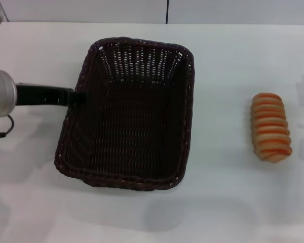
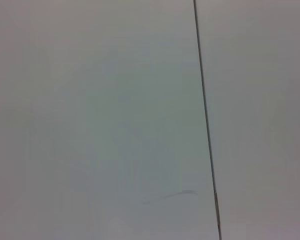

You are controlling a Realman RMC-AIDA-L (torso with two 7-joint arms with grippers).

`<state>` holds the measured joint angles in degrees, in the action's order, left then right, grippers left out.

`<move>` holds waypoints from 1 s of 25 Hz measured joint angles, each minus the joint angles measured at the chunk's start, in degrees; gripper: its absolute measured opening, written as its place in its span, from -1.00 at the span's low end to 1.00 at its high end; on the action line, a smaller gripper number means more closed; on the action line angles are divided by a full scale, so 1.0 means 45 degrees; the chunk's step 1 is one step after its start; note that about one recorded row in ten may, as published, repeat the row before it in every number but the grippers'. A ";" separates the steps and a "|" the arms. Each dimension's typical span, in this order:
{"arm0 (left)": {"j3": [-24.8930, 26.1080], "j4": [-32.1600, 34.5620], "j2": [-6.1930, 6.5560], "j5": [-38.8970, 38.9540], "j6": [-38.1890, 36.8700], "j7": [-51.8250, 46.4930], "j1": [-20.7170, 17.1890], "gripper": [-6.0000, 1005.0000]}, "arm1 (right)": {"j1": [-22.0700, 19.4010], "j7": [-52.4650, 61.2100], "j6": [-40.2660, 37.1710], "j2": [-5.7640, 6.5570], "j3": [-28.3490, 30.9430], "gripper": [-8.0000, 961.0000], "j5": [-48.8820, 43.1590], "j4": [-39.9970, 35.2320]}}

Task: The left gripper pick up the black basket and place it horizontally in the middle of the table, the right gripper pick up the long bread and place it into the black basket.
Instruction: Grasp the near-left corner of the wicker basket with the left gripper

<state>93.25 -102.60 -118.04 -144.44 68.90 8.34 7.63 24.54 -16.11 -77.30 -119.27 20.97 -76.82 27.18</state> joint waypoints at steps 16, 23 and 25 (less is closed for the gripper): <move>-0.0171 0.1228 -0.0017 0.0009 0.0294 0.0102 0.0586 0.53 | 0.0059 0.0037 0.0052 0.0000 0.0026 0.72 0.0000 -0.0045; -0.0097 0.1278 0.0013 0.0008 0.0448 0.0201 0.0678 0.45 | 0.0054 0.0042 0.0016 0.0000 0.0029 0.72 0.0000 -0.0044; -0.0113 0.1249 0.0011 0.0008 0.0479 0.0268 0.0669 0.29 | 0.0055 0.0044 -0.0002 0.0000 0.0028 0.72 0.0000 -0.0044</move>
<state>92.74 -96.98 -117.99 -144.40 71.05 9.55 10.64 24.78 -15.91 -77.31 -119.27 21.10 -76.82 26.98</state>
